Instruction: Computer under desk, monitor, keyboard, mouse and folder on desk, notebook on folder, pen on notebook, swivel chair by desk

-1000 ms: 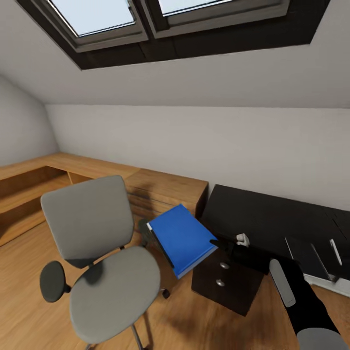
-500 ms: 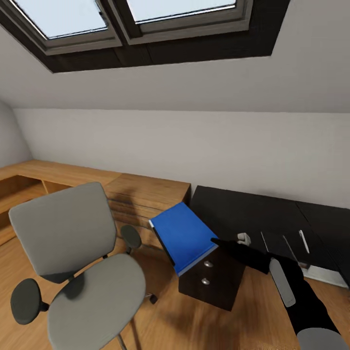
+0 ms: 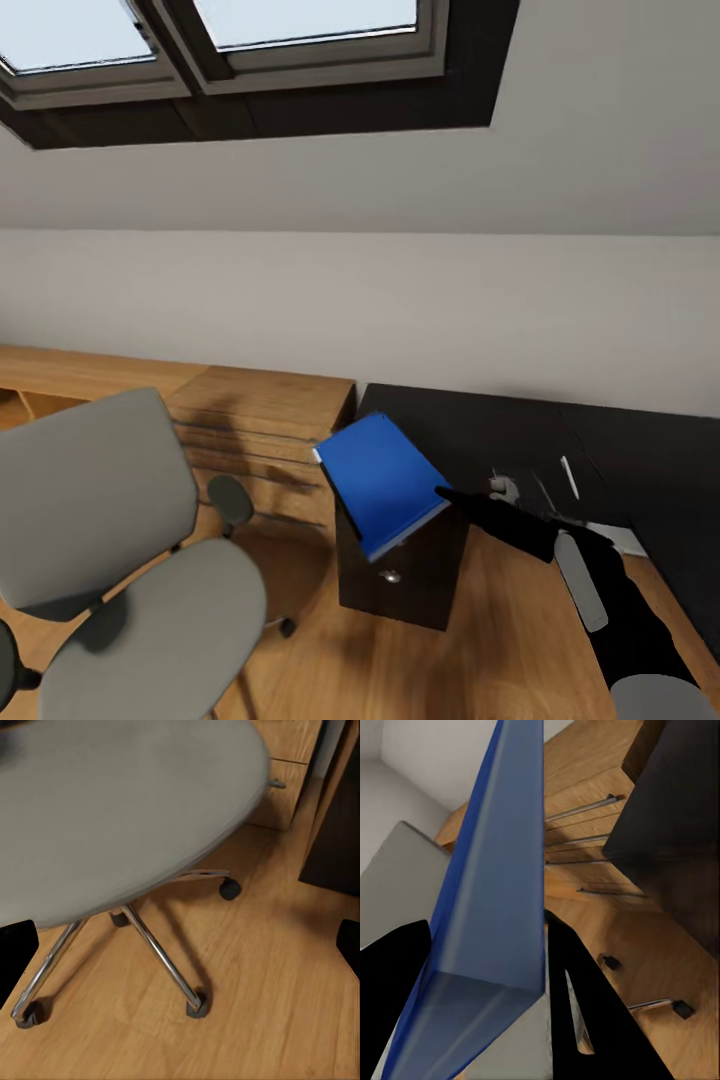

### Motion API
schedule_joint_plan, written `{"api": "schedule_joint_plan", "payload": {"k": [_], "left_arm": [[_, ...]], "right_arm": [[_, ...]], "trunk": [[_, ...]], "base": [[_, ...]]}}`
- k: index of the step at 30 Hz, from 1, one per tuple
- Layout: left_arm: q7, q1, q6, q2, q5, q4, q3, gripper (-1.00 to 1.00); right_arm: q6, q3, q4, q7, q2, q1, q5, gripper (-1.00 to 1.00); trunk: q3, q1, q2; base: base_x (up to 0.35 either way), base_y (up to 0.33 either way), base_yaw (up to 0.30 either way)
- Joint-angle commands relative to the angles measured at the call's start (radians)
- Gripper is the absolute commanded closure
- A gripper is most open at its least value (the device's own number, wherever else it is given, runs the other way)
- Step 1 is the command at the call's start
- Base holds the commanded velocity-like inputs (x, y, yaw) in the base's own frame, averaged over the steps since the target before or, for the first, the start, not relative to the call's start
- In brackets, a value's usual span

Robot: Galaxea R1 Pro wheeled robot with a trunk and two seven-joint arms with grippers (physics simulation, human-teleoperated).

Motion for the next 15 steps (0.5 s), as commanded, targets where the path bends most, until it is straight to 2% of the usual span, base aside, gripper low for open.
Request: {"api": "schedule_joint_plan", "payload": {"k": [1, 5, 10, 15], "left_arm": [[0.010, 0.000, -0.002, 0.000, -0.011, 0.000, 0.002, -1.00], [0.011, 0.000, -0.002, -0.002, -0.011, 0.000, 0.002, -1.00], [0.013, 0.000, -0.002, -0.003, -0.011, 0.000, 0.003, -1.00], [0.009, 0.000, -0.002, -0.007, -0.011, 0.000, 0.004, -1.00]], "right_arm": [[0.005, -0.001, 0.000, -0.001, 0.000, -0.001, -0.004, 1.00], [0.003, -0.013, 0.000, -0.015, -0.007, -0.001, -0.004, 1.00], [0.009, -0.074, -0.003, -0.022, -0.012, -0.001, -0.005, 1.00], [0.012, -0.098, -0.005, -0.022, -0.023, -0.001, -0.007, 1.00]], "trunk": [[0.000, 0.000, -0.001], [0.001, 0.000, -0.001], [0.002, 0.000, -0.001], [0.002, 0.000, -0.001]], "base": [[0.000, 0.000, -0.260], [0.000, 0.000, -0.264], [0.000, 0.000, -0.267], [0.000, 0.000, -0.268]]}}
